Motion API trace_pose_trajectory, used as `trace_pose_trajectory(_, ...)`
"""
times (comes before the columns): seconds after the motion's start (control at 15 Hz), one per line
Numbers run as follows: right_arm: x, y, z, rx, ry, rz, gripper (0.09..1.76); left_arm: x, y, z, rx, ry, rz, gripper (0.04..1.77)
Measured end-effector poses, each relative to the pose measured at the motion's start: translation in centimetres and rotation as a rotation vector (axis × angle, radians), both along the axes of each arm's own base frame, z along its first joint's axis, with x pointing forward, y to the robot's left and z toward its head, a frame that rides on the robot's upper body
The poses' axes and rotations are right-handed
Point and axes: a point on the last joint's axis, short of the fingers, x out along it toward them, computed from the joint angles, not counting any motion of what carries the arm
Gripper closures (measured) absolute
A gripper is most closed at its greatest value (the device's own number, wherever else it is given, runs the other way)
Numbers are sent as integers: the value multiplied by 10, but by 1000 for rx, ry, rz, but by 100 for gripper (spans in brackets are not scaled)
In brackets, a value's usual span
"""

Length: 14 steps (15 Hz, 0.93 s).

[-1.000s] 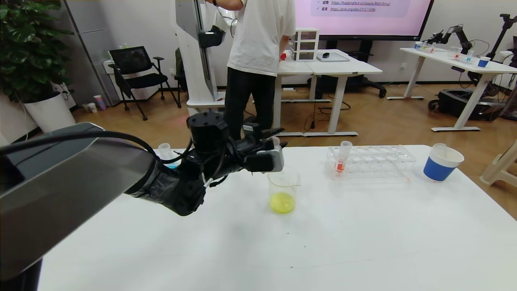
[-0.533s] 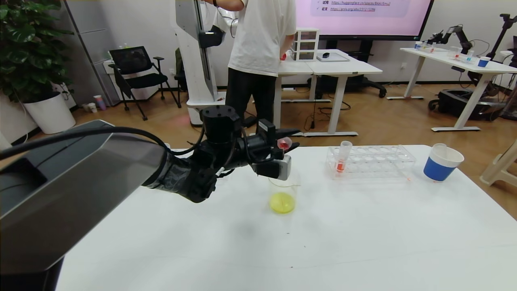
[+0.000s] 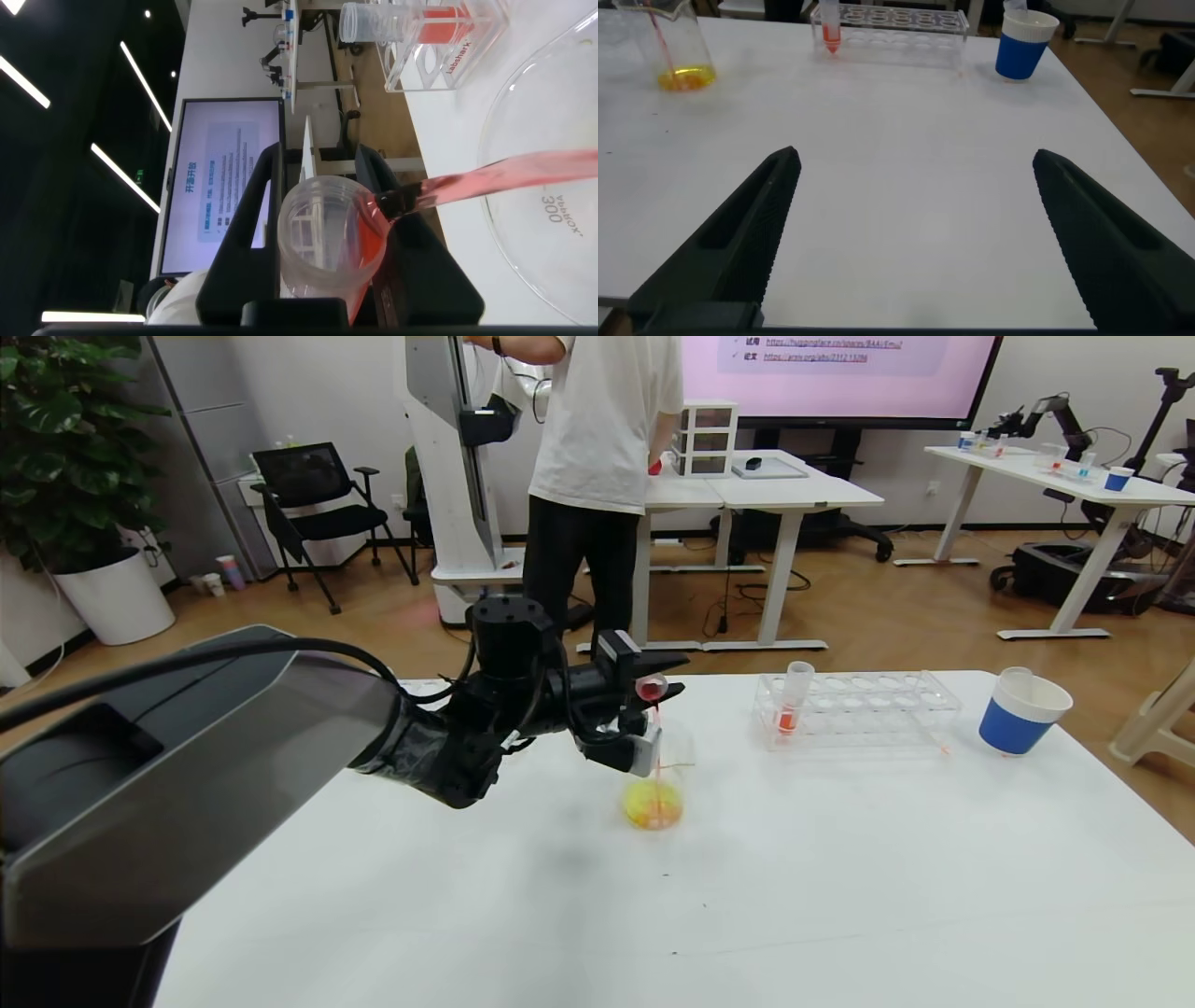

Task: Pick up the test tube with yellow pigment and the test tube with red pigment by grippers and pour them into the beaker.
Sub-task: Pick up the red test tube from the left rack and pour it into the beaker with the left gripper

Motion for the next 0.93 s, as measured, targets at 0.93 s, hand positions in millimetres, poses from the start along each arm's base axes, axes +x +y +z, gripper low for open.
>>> trace_pose_trajectory(0.93, 0, 0, 0, 0, 0, 0, 11, 2, 2, -10, 145, -198, -46, 127)
